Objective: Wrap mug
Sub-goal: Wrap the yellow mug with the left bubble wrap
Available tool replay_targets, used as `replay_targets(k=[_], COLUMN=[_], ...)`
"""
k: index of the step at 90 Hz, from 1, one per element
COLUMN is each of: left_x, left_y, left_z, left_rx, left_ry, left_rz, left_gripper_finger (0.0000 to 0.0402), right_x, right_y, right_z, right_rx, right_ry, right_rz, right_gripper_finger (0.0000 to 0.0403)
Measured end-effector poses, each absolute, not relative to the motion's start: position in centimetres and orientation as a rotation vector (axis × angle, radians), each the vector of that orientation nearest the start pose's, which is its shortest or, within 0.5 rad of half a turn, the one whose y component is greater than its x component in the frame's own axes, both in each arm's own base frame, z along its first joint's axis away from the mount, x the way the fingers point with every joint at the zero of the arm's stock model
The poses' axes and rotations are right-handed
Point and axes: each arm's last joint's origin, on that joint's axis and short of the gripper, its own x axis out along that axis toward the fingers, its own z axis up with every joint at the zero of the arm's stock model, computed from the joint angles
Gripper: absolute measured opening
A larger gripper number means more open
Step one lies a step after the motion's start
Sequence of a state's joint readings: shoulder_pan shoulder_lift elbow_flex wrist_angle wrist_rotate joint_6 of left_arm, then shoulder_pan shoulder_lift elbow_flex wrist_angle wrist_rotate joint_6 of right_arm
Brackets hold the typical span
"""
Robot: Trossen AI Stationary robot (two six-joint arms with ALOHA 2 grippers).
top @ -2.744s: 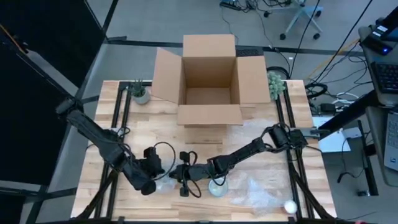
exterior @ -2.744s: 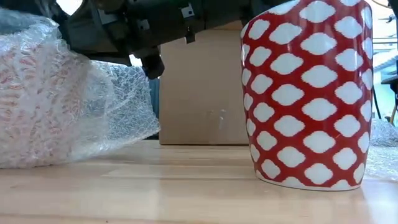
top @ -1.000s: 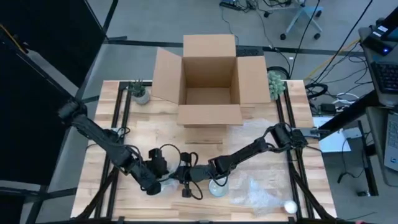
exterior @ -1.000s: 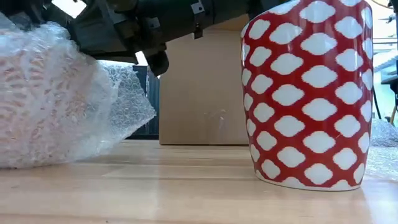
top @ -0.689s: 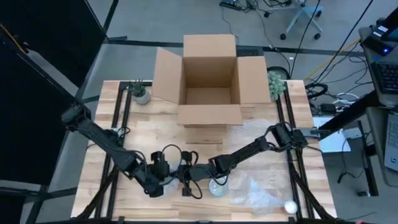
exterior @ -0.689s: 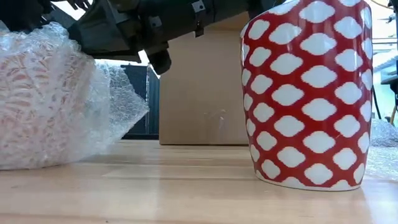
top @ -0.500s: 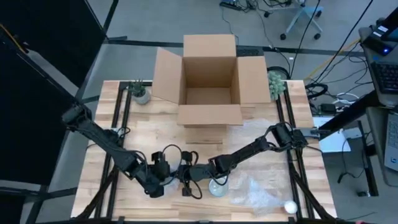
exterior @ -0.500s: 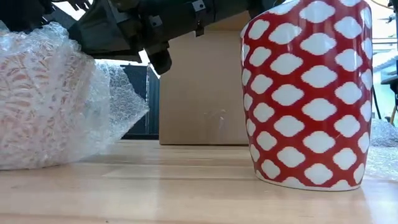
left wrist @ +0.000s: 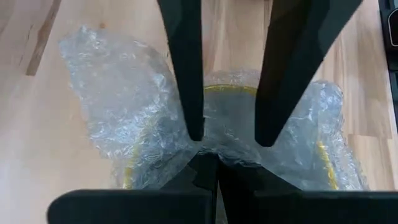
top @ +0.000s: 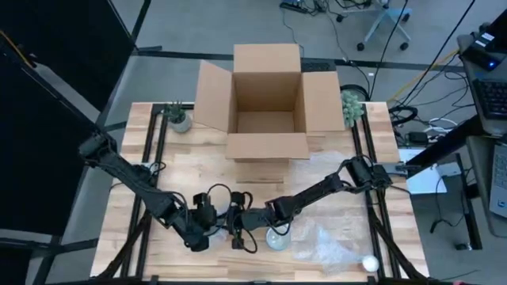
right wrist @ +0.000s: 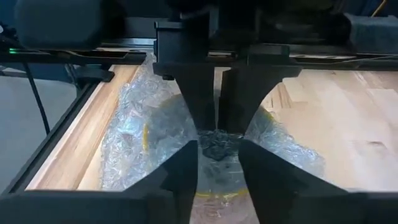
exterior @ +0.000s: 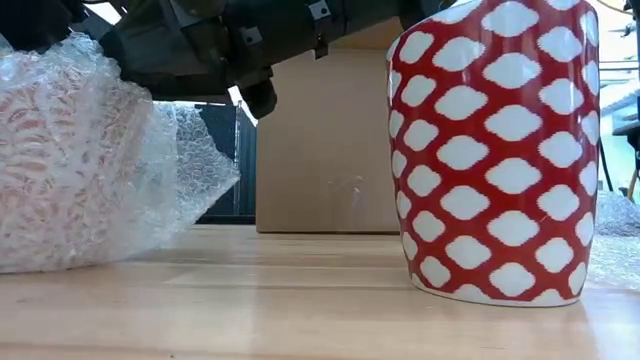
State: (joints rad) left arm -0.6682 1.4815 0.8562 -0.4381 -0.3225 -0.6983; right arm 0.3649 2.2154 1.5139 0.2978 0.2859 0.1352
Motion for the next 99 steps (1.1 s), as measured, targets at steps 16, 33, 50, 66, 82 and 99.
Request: replay_targets(k=[16,33,50,66,82,99], left_x=[22.3,22.2,21.9,21.9,21.9,21.9], left_y=[-16.4,-16.4,-16.2,-16.1,-16.1,-16.2], left_z=[18.8,19.1,19.8,19.8,19.8,19.8], left_rx=[-0.133,-0.145,-0.155,-0.154,-0.154,-0.155], left_ry=[0.98,0.97,0.96,0.961,0.959,0.949], left_rz=[0.028,0.017,0.001,0.001,0.001,0.004], left_gripper_finger=[0.0,0.0,0.0,0.0,0.0,0.0], right_x=[46.2,45.9,45.5,44.6,44.4,44.9], right_y=[16.9,16.8,16.7,16.9,16.8,16.9], right_z=[16.5,17.1,17.7,18.5,19.5,20.5], right_rx=[-0.01,-0.023,-0.038,-0.136,-0.127,-0.076], right_ry=[0.391,0.416,0.458,0.518,0.502,0.38], right_rz=[0.068,0.081,0.089,0.119,0.117,0.108], right_gripper_finger=[0.0132,0.0132,0.0132,0.0132,0.0132,0.0132])
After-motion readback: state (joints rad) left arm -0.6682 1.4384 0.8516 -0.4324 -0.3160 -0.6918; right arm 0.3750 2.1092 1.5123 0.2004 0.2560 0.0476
